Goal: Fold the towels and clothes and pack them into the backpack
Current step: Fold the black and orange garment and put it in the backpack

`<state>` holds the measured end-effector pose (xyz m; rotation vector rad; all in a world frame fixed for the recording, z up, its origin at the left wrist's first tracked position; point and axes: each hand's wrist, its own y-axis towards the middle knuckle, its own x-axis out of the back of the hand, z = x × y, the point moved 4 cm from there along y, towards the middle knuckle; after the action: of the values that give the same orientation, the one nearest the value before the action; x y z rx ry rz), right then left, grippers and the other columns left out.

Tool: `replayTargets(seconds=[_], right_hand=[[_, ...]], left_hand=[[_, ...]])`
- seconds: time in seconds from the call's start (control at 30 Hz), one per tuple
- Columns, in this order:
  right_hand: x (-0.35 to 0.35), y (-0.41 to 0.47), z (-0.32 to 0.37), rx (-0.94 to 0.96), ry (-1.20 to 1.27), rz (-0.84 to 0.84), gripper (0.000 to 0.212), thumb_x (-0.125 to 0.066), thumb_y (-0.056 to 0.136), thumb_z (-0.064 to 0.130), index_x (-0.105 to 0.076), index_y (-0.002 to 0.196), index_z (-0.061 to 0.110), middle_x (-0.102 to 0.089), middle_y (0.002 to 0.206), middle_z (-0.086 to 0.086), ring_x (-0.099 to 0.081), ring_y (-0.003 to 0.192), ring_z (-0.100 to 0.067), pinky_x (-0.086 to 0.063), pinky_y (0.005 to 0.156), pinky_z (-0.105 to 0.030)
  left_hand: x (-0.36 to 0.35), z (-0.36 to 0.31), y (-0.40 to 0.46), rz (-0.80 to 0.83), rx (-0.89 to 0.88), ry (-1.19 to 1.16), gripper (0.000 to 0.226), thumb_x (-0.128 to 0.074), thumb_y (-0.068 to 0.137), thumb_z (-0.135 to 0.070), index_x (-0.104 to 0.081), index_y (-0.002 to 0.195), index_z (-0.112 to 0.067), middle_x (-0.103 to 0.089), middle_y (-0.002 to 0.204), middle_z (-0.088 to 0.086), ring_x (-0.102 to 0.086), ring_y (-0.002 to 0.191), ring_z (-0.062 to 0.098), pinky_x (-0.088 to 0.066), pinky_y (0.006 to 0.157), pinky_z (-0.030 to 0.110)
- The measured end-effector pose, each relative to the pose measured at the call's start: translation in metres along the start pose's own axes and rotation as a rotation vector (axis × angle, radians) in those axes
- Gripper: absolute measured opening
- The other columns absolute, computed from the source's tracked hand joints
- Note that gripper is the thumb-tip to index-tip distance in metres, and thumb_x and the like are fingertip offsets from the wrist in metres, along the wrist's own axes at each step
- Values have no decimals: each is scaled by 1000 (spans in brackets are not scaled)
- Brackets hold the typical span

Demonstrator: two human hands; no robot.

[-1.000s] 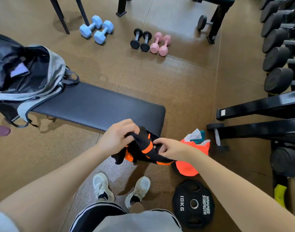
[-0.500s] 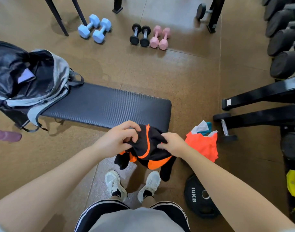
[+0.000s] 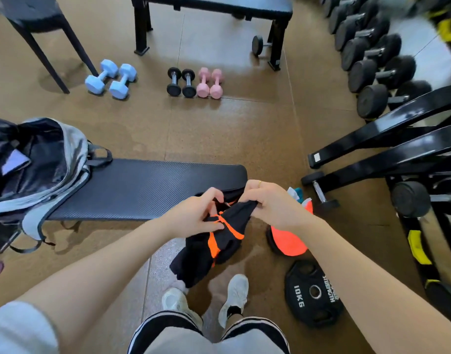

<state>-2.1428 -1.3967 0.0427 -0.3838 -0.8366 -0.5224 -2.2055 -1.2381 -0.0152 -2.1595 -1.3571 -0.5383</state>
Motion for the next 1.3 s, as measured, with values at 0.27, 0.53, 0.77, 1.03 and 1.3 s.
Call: replayTargets(seconds=[0.27, 0.53, 0.77, 1.03, 1.3], right_hand=[[2, -25, -11, -312, -384, 112, 21, -49, 93, 15, -60, 111, 17, -49, 99, 2, -56, 96, -22, -34, 71, -25], [25, -35, -42, -280, -634, -221, 6, -76, 73, 12, -70, 75, 10, -58, 73, -8, -58, 66, -32, -45, 49, -33], [52, -45, -121, -479, -171, -224, 6, -63, 86, 13, -63, 86, 6, -60, 102, -9, -53, 101, -31, -45, 76, -37], [77, -59, -194, -570, 688, -257, 34, -49, 93, 0, -47, 122, 20, -65, 107, -7, -59, 100, -19, -44, 93, -33], [91, -81, -253, -685, 671, -287, 20, -39, 99, 9, -52, 87, 18, -54, 100, -11, -55, 100, -28, -56, 68, -32]], left_hand=[[4, 39, -13, 10, 150, 516, 30, -48, 93, -37, -63, 87, -11, -57, 89, 3, -51, 94, 24, -34, 70, 30], [6, 25, -8, -95, -304, 621, 40, -40, 87, -49, -63, 68, -22, -67, 90, -15, -49, 89, 16, -36, 68, 28], [9, -4, 21, -224, 109, 372, 12, -55, 92, -26, -51, 86, -16, -53, 80, -3, -52, 82, 23, -34, 65, 30], [-4, -60, 70, -616, 242, -36, 30, -68, 81, -7, -54, 104, -20, -49, 109, -3, -50, 93, 10, -43, 82, 27], [-54, -80, 130, -288, 530, -193, 6, -53, 93, -19, -58, 89, -21, -58, 78, -3, -51, 75, 16, -37, 66, 26]])
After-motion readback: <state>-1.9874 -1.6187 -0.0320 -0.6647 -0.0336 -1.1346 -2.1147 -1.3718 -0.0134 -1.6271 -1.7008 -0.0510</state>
